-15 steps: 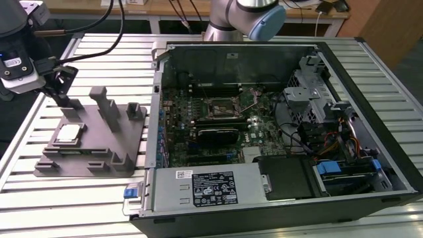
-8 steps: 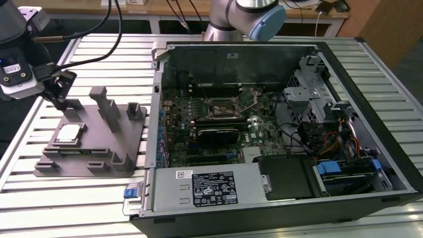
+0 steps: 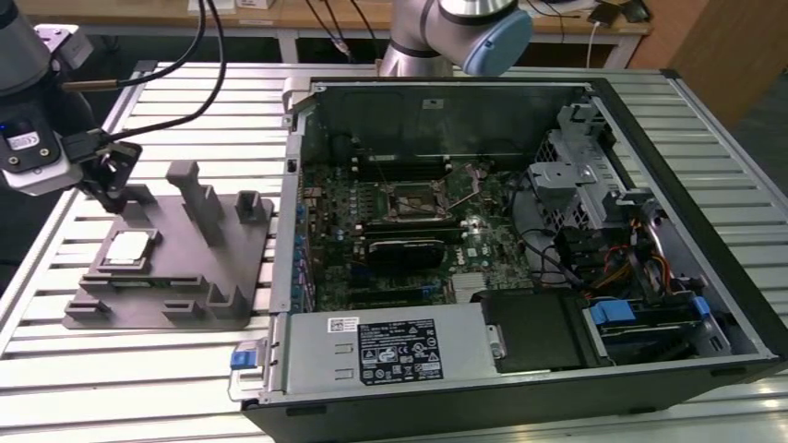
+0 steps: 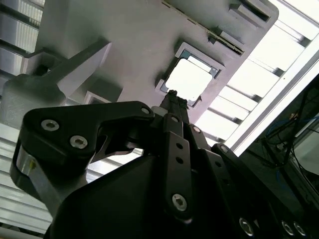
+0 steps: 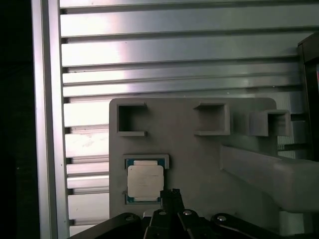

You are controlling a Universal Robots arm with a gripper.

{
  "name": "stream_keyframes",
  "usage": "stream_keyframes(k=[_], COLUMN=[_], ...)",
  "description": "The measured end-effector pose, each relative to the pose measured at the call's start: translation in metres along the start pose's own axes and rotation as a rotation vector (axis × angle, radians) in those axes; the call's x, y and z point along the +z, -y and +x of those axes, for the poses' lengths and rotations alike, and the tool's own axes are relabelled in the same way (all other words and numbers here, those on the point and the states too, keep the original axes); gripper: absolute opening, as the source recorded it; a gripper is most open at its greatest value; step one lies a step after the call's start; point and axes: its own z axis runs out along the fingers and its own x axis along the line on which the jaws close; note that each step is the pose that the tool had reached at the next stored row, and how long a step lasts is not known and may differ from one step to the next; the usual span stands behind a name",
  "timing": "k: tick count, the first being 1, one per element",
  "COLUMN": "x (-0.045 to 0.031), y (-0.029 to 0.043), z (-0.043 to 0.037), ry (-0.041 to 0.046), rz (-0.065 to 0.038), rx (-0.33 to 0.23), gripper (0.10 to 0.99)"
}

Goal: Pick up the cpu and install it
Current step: 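Pick up the cpu and move it towards the insertion slot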

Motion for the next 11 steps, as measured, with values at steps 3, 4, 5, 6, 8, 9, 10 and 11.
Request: stream_keyframes(k=[3, 4, 5, 6, 8, 9, 10, 11], x=[0.004, 0.0053, 0.0066, 0.0079, 0.0108, 0.0122, 0.0138, 0.0153], y=[0.0012, 0.0016, 0.002, 0.0022, 0.0027, 0.003, 0.0033, 0.0036], z=[0.0014, 0.0019, 0.0025, 0.0032, 0.0049, 0.0057, 0.0064, 0.007], ry=[0.0002, 0.0001, 0.0001, 0.0001, 0.0001, 0.0001, 0.0002, 0.0002], rz=[0.0, 0.0, 0.0, 0.0, 0.0, 0.0, 0.0, 0.0], rx=[0.0, 0.0, 0.0, 0.0, 0.0, 0.0, 0.0, 0.0], gripper=[0.106, 0.106, 0.106, 0.106, 0.106, 0.106, 0.106, 0.106])
